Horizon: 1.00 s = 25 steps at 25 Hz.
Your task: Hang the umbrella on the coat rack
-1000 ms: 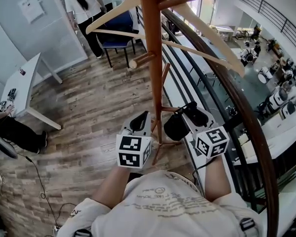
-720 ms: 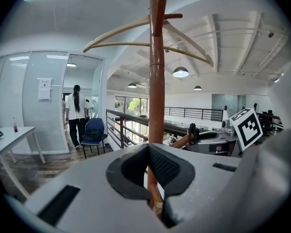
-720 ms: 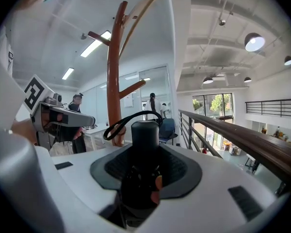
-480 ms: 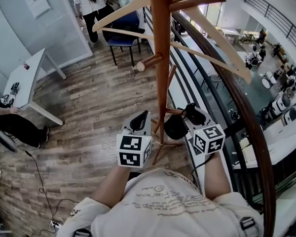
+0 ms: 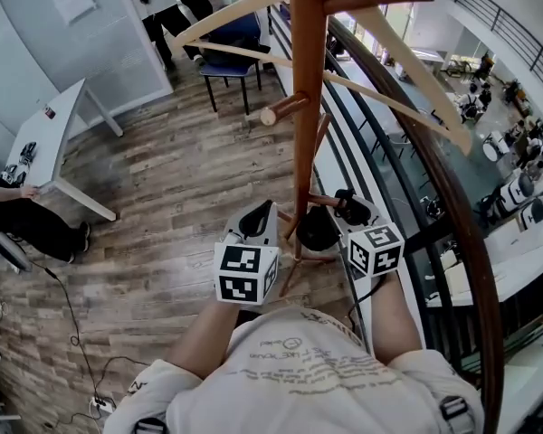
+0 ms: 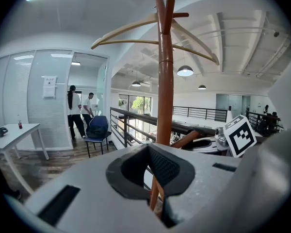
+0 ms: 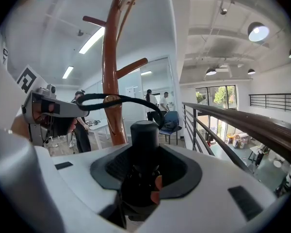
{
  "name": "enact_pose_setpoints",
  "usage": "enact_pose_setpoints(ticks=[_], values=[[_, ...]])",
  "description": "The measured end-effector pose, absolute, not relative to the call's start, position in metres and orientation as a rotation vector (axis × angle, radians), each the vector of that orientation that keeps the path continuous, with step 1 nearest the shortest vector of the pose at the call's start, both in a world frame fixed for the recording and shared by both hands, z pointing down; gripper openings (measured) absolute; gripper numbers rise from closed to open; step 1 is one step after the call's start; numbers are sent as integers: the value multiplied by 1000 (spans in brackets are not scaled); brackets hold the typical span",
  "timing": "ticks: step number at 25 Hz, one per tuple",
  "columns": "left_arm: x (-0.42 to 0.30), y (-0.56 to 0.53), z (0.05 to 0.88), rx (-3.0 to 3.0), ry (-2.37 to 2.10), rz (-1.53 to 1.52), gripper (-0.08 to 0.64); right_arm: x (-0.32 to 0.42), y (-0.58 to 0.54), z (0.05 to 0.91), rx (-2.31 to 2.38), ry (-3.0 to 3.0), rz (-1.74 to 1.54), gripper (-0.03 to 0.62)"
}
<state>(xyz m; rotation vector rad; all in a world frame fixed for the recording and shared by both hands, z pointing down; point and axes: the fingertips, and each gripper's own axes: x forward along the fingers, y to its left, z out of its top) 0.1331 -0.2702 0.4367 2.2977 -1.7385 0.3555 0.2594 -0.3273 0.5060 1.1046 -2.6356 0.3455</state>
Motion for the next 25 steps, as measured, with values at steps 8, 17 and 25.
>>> enact_pose_setpoints(ticks=[8,17,25], values=[[127,-269,443,2278,-1747,374,3,250,-332,524,1096,-2608,383,158],[117,-269,448,2247,-1770,375,5,232,-332,532,1047,-2589,317,158],[114,-268,451,2232,-1772,390,5,227,-335,551,1020,-2539,299,158]])
